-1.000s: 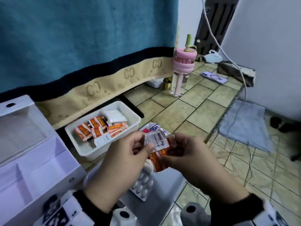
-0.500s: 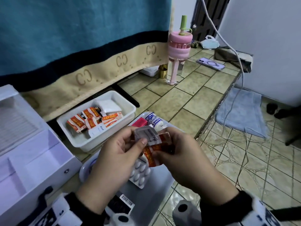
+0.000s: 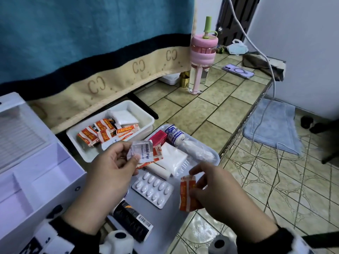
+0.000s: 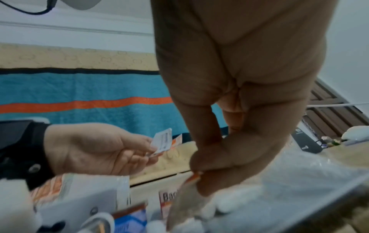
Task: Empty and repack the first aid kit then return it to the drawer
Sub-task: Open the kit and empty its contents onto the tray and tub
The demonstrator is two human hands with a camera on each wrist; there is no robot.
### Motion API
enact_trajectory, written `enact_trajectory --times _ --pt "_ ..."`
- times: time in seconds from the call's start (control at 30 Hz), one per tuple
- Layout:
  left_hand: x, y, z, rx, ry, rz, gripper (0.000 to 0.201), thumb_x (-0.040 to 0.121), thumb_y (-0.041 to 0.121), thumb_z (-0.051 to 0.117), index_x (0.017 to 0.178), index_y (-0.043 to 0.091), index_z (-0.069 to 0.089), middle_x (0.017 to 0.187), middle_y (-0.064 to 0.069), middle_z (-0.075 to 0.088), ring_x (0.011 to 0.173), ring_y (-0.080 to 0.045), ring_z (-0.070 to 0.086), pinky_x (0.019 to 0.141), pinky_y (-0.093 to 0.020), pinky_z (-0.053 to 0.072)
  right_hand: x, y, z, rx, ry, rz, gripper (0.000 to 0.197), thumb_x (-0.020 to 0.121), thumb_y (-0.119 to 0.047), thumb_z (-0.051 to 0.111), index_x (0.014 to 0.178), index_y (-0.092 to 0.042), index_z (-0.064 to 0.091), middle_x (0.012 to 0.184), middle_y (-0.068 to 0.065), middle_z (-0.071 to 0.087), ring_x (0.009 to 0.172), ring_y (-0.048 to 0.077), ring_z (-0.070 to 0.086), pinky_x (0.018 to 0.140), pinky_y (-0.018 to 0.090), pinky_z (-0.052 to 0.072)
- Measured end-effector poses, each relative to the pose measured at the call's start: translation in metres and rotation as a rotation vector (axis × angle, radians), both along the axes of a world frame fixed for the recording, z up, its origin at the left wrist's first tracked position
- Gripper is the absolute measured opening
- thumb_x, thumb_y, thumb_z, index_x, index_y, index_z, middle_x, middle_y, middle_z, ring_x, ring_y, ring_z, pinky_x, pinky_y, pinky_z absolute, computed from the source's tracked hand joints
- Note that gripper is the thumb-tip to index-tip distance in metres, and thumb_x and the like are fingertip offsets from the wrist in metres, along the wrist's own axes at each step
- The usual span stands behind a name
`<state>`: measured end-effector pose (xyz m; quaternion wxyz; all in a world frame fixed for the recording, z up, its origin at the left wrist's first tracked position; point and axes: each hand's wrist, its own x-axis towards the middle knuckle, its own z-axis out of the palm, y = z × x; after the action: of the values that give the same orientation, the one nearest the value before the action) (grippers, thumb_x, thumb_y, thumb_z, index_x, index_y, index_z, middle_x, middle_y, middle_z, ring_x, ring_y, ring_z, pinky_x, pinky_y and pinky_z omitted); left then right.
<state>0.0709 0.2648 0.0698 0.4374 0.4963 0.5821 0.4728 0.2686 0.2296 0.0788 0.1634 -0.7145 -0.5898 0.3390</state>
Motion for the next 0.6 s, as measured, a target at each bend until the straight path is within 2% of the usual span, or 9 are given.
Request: enact_trajectory --times 0.07,0.13,0.23,0.3,0.47,0.6 --pt "0.001 -0.001 0.000 -0.004 -0.016 -0.011 0.023 0.086 -0.003 0.061 0.083 0.020 0.063 0.074 0.010 0.074 0.070 -0.010 0.070 0.063 -0.021 0.057 -0.006 0.001 -0.011 -0.011 -0.079 0.008 0.022 0.084 -0.018 0.054 0.103 -0.028 0.056 0.082 -0.003 0.068 0.071 0.012 0.066 0.063 0.028 0.054" --pt "0.002 -0.004 0.000 -0.012 -0.001 -0.037 0.027 0.086 -0.005 0.060 0.083 0.021 0.062 0.073 0.014 0.073 0.066 -0.004 0.070 0.060 -0.015 0.056 -0.013 0.002 -0.020 -0.010 -0.133 0.018 0.023 0.084 -0.017 0.050 0.105 -0.023 0.057 0.090 0.001 0.068 0.081 0.019 0.065 0.062 0.027 0.049" --pt "-0.002 -0.008 -0.003 -0.011 0.084 -0.066 0.028 0.085 -0.004 0.062 0.085 0.024 0.062 0.080 0.017 0.073 0.074 -0.003 0.071 0.069 -0.021 0.058 -0.023 0.004 -0.028 0.011 -0.183 0.030 0.020 0.082 -0.017 0.051 0.100 -0.019 0.060 0.093 0.004 0.067 0.089 0.023 0.063 0.063 0.024 0.043" --pt "-0.006 -0.010 -0.004 -0.004 0.139 -0.073 0.027 0.084 0.000 0.064 0.086 0.027 0.063 0.084 0.018 0.073 0.076 -0.003 0.071 0.071 -0.022 0.056 -0.028 0.004 -0.030 0.017 -0.176 0.008 0.018 0.081 -0.019 0.054 0.097 -0.017 0.063 0.095 0.004 0.068 0.093 0.024 0.063 0.068 0.026 0.047" --pt "-0.011 -0.011 -0.004 0.006 0.214 -0.051 0.028 0.082 0.004 0.069 0.080 0.031 0.063 0.081 0.019 0.070 0.077 -0.009 0.068 0.071 -0.021 0.049 -0.041 0.007 -0.040 0.022 -0.075 -0.061 0.015 0.076 -0.016 0.057 0.087 -0.013 0.066 0.083 0.004 0.071 0.085 0.020 0.065 0.066 0.025 0.048" --pt "-0.015 -0.011 -0.001 -0.009 0.234 -0.049 0.025 0.083 0.003 0.068 0.082 0.028 0.064 0.081 0.017 0.072 0.072 -0.002 0.068 0.072 -0.022 0.052 -0.046 0.005 -0.044 0.004 -0.038 -0.067 0.015 0.076 -0.020 0.059 0.090 -0.021 0.064 0.087 -0.002 0.070 0.086 0.014 0.065 0.057 0.020 0.043"
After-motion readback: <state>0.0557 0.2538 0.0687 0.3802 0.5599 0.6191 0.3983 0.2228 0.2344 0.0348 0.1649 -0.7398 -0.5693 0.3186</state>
